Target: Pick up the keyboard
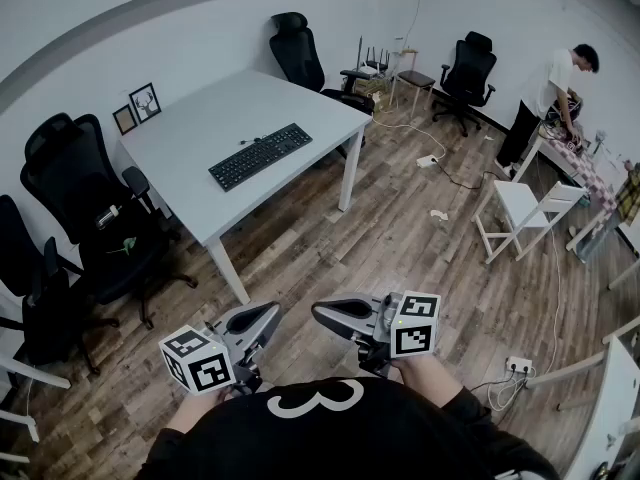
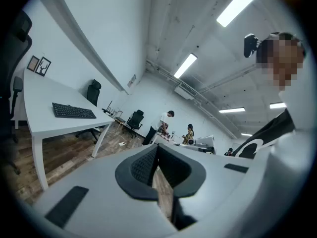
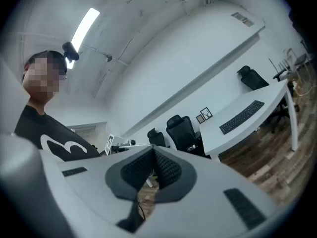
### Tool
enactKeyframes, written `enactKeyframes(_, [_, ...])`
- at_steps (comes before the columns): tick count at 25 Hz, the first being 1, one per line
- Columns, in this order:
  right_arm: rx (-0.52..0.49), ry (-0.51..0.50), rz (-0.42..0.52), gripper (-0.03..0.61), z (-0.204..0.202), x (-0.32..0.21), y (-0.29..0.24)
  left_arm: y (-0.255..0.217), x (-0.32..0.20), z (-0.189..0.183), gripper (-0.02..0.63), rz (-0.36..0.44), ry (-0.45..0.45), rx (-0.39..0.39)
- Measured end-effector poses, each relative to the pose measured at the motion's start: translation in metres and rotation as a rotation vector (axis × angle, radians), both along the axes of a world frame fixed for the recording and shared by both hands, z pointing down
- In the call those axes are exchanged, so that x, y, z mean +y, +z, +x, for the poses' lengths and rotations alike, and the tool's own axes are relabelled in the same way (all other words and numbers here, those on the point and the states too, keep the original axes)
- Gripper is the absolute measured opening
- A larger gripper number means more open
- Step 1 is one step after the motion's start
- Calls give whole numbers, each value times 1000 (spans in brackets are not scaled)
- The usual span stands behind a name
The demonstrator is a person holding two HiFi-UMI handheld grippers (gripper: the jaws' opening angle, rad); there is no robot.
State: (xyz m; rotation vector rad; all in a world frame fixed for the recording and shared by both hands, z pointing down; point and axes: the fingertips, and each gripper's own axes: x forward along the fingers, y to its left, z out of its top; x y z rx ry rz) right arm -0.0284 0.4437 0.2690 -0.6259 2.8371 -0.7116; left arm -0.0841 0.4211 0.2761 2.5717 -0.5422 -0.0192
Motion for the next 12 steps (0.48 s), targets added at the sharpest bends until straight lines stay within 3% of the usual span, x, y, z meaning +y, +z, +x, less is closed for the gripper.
enactKeyframes(12, [37,13,40,9,32,14,-7,-7,15,25,12,4,-16,4])
